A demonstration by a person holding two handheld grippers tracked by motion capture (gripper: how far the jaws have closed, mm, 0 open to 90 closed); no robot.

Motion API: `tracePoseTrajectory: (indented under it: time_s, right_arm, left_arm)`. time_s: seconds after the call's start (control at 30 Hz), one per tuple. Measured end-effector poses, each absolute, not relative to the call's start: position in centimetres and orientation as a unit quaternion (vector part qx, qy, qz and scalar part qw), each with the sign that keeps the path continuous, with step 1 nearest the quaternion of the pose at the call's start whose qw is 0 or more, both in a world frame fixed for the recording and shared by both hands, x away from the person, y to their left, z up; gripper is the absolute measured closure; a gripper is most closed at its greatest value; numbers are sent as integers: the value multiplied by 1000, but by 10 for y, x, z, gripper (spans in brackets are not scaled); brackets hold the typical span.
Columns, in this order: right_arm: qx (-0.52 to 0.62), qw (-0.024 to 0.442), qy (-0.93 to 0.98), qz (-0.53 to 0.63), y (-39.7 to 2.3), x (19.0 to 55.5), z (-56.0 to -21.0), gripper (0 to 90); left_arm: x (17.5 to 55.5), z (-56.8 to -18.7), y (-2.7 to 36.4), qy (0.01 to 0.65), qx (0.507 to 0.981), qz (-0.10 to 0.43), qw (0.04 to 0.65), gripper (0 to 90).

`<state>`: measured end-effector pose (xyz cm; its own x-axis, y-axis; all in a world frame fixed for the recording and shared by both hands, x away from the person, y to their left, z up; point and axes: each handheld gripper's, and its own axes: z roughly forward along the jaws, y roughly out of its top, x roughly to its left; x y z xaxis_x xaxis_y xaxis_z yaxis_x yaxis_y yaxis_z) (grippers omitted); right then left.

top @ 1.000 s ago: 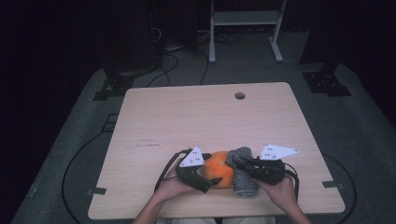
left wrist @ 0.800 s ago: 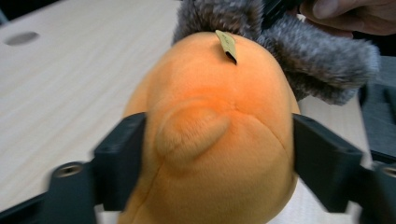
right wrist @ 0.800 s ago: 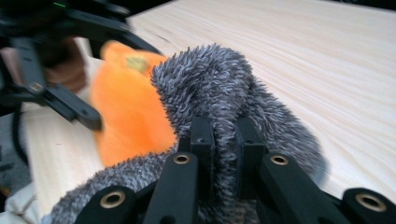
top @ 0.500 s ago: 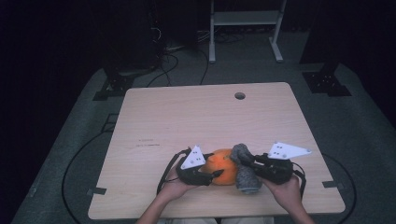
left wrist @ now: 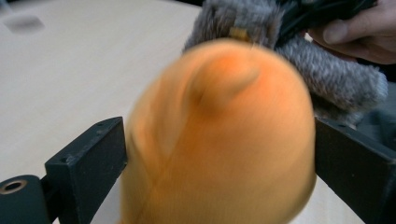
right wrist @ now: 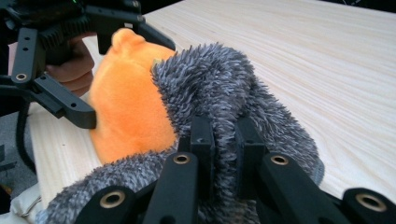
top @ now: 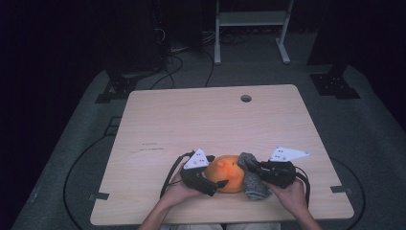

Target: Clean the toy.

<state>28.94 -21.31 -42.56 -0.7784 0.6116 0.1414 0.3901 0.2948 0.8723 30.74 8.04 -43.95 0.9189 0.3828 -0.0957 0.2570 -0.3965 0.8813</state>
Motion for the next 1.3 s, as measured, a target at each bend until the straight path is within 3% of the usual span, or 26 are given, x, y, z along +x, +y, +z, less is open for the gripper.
tracePoseTrajectory:
  time_s: [0.1,0.17,0.3,0.47,0.57,0.67,0.8,1.0,1.1,1.2,1.3]
  right_arm:
    - [321,107,799,498,-215,291,-427,805]
    - [330,108,801,488,-218,293,-429,804]
    - [340,117,791,496,-225,289,-420,805]
    - [282,129,782,540,-205,269,-390,805]
    - [274,132,797,521,-195,271,-397,806]
    - [300,100,789,527,-204,280,-411,806]
    - [333,104,793,499,-217,287,-418,805]
    - [277,105,783,547,-201,270,-395,805]
    - [273,112,793,533,-193,272,-402,806]
    - [287,107,792,528,-199,277,-408,806]
    - [292,101,789,531,-203,278,-409,805]
  left_arm:
    - [307,-439,83,187,832,59,519,118]
    - [305,-437,84,183,831,73,521,222]
    - [302,-431,84,186,828,89,521,314]
    - [295,-421,74,171,832,109,517,348]
    - [289,-417,72,165,831,105,521,351]
    - [289,-418,74,169,831,102,520,356]
    - [291,-415,76,174,828,101,524,359]
    - [287,-416,69,166,839,120,503,368]
    - [287,-418,69,159,839,114,508,309]
    - [293,-421,75,173,830,90,523,137]
    - [304,-427,80,193,831,70,517,44]
